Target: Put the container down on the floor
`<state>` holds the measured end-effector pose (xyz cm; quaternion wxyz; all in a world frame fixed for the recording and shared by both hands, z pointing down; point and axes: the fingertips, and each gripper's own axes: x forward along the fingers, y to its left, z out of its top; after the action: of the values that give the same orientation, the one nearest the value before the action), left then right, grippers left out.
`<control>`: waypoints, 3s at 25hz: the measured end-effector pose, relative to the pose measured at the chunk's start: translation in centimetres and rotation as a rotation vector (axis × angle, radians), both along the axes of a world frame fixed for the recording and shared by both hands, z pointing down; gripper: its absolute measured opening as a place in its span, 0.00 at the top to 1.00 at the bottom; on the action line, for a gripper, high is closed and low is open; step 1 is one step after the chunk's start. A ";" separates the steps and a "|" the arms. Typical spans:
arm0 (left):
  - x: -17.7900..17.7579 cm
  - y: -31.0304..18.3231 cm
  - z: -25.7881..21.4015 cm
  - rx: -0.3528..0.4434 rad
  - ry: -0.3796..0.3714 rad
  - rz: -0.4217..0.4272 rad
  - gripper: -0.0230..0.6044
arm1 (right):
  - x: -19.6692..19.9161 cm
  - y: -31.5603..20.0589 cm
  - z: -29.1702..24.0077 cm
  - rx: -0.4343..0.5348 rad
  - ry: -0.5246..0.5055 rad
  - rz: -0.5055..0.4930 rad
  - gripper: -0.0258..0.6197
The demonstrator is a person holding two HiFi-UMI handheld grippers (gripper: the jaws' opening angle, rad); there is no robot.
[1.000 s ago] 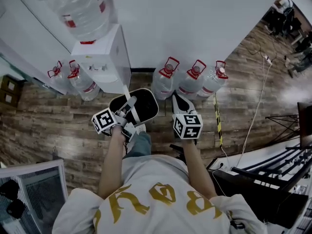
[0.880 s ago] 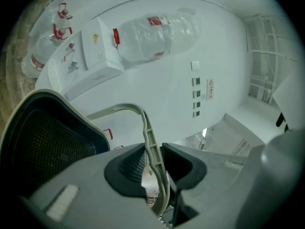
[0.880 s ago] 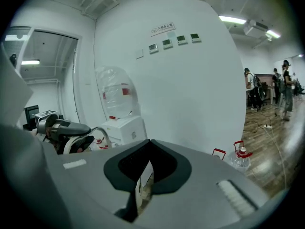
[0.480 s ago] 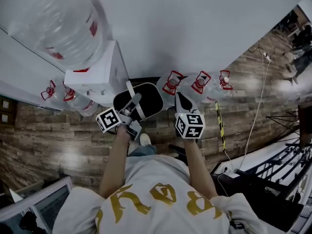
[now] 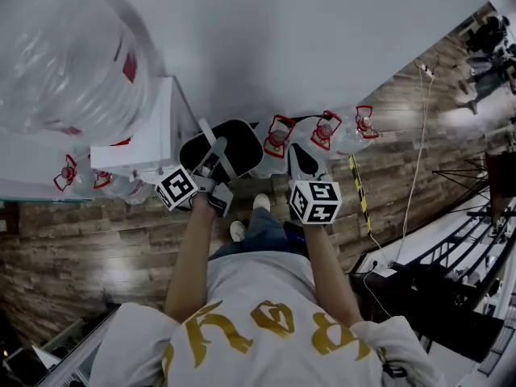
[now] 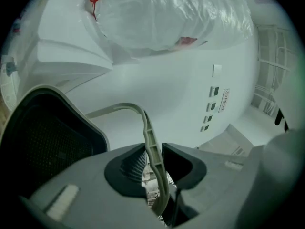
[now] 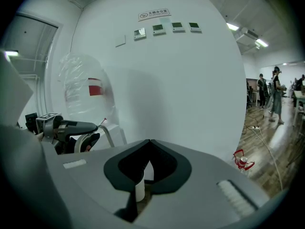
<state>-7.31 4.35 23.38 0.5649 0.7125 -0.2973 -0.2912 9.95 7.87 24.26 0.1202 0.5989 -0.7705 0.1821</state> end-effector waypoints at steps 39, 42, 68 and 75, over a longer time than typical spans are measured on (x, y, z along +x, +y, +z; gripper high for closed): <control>-1.0 -8.3 18.9 -0.249 -0.192 0.040 0.83 | -3.4 -10.7 15.6 -0.274 0.019 -0.216 0.92; -1.2 -8.3 21.0 -0.267 -0.198 0.031 0.83 | -3.9 -11.0 17.1 -0.295 0.023 -0.243 0.92; -2.0 -7.8 35.8 -0.432 -0.234 -0.029 0.83 | -10.2 -9.8 30.0 -0.443 0.015 -0.553 0.92; -2.1 -7.2 40.1 -0.472 -0.264 -0.011 0.83 | -10.9 -9.4 33.8 -0.481 -0.008 -0.576 0.92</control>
<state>-9.40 -2.86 63.46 0.6703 0.5912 -0.4318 -0.1215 -0.96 -1.55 58.09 0.3008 0.3116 -0.8431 0.3188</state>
